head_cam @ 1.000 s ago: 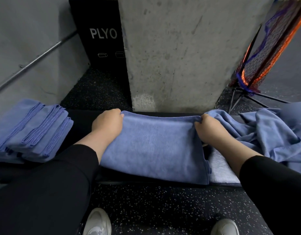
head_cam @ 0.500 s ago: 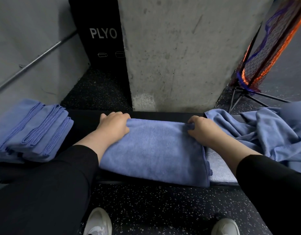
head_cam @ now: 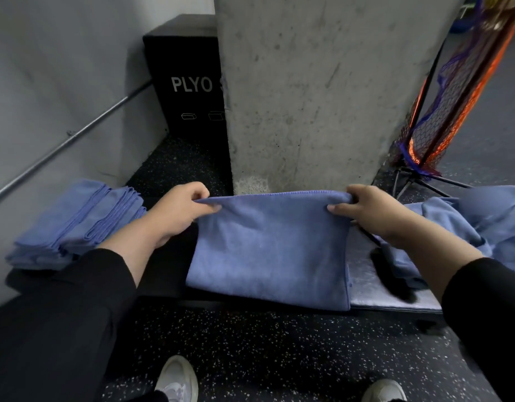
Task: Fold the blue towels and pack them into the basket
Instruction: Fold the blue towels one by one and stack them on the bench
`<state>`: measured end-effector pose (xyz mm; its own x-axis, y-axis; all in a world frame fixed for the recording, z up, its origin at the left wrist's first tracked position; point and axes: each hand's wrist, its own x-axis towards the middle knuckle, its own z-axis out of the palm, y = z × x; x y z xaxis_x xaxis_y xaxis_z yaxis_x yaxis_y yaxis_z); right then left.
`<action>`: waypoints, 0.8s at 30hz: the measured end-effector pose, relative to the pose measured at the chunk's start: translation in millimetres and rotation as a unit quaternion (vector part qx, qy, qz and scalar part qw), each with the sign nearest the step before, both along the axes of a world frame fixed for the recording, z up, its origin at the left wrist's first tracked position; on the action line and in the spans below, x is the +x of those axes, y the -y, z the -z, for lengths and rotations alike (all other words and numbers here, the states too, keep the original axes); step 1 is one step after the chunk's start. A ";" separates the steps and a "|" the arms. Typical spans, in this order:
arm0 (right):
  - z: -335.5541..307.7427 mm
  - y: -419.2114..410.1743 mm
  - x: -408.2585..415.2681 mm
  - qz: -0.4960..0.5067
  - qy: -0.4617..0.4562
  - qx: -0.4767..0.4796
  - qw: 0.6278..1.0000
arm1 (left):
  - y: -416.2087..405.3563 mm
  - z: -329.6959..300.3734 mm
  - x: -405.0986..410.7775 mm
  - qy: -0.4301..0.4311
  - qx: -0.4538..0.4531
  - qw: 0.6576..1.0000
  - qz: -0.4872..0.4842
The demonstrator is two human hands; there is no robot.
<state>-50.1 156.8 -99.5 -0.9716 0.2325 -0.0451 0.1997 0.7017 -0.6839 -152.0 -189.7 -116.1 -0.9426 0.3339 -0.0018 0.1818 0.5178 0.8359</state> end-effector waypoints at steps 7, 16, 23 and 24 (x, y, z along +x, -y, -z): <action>-74.0 6.5 39.7 -0.036 -0.179 -0.132 0.974 | 14.2 -72.8 32.9 0.001 0.265 0.964 -0.017; -107.8 17.1 65.6 -0.004 -0.303 -0.214 0.929 | 4.4 -116.7 62.8 -0.034 0.368 0.928 -0.042; -113.6 20.9 76.2 0.014 -0.258 -0.257 0.931 | 2.1 -114.5 70.5 -0.003 0.336 0.940 -0.055; -110.4 19.6 77.2 0.009 -0.240 -0.279 0.930 | 2.1 -111.5 72.1 0.015 0.319 0.946 -0.049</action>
<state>27.1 137.2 10.9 -0.9073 0.3191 0.2736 -0.2136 0.2107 -0.9539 -79.9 -191.8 -4.6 -0.9719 0.1871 0.1425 0.1294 -0.0805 0.9883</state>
